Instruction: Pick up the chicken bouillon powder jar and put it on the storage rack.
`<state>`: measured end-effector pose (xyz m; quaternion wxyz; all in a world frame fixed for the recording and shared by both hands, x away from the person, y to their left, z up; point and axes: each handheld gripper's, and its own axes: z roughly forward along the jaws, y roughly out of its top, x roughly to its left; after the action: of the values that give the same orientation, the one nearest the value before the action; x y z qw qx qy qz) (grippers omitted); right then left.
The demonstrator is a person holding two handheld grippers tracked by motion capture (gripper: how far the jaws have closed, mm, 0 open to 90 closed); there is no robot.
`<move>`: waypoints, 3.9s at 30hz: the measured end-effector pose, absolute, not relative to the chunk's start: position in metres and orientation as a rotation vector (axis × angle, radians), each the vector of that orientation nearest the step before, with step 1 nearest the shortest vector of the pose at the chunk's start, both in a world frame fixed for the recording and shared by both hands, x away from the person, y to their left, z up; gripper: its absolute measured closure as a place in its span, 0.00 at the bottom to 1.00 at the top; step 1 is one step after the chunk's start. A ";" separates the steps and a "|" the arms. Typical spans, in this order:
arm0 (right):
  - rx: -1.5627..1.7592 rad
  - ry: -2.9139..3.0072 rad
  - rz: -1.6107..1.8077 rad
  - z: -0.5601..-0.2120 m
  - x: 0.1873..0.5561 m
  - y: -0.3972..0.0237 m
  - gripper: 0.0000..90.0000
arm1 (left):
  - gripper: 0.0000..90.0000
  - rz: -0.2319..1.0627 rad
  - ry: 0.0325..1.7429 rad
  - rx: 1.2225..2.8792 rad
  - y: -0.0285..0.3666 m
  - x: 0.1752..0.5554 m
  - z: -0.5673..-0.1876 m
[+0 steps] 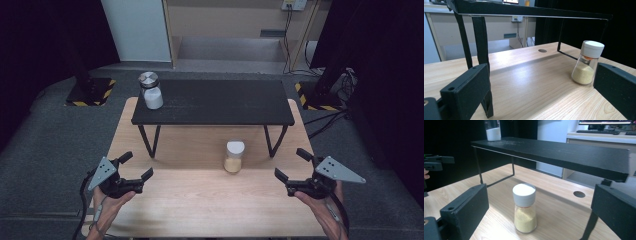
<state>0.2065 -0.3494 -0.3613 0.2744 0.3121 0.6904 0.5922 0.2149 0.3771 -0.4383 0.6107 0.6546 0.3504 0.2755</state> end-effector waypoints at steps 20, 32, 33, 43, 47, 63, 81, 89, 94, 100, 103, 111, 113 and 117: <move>0.823 1.980 1.556 -0.365 0.259 -0.313 0.03 | 0.00 0.624 0.810 1.524 0.379 0.216 -0.438; 0.826 2.042 1.548 -0.377 0.288 -0.291 0.03 | 0.00 0.620 0.805 1.534 0.378 0.217 -0.438; 0.825 2.046 1.546 -0.377 0.291 -0.289 0.03 | 0.00 0.620 0.804 1.534 0.378 0.217 -0.438; 0.842 2.087 1.524 -0.389 0.311 -0.271 0.04 | 0.00 0.612 0.801 1.539 0.379 0.218 -0.438; 0.854 2.091 1.520 -0.397 0.318 -0.265 0.06 | 0.00 0.613 0.797 1.543 0.377 0.218 -0.438; 0.858 2.126 1.506 -0.414 0.340 -0.240 0.22 | 0.00 0.613 0.795 1.552 0.377 0.218 -0.437; 0.872 2.139 1.476 -0.408 0.336 -0.241 0.37 | 0.00 0.614 0.792 1.557 0.377 0.219 -0.437; 0.825 2.164 1.484 -0.392 0.325 -0.245 0.37 | 0.00 0.612 0.787 1.560 0.376 0.219 -0.437; 0.796 2.173 1.483 -0.373 0.317 -0.247 0.37 | 0.00 0.612 0.788 1.558 0.376 0.219 -0.437; 0.767 2.187 1.488 -0.346 0.308 -0.249 0.37 | 0.00 0.611 0.786 1.560 0.375 0.219 -0.437; 0.759 2.195 1.492 -0.332 0.304 -0.249 0.37 | 0.00 0.610 0.785 1.562 0.375 0.219 -0.437; 0.752 2.205 1.506 -0.296 0.295 -0.251 0.37 | 0.00 0.607 0.785 1.559 0.375 0.219 -0.437; 0.752 2.202 1.500 -0.287 0.294 -0.252 0.37 | 0.00 0.608 0.784 1.560 0.375 0.219 -0.437; 0.760 2.164 1.497 -0.270 0.290 -0.255 0.37 | 0.00 0.607 0.784 1.561 0.375 0.219 -0.437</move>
<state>0.2905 -0.2545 -0.2701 0.1998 0.2720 0.7741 0.5356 0.2194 0.3751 -0.4367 0.6022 0.6739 0.3387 0.2619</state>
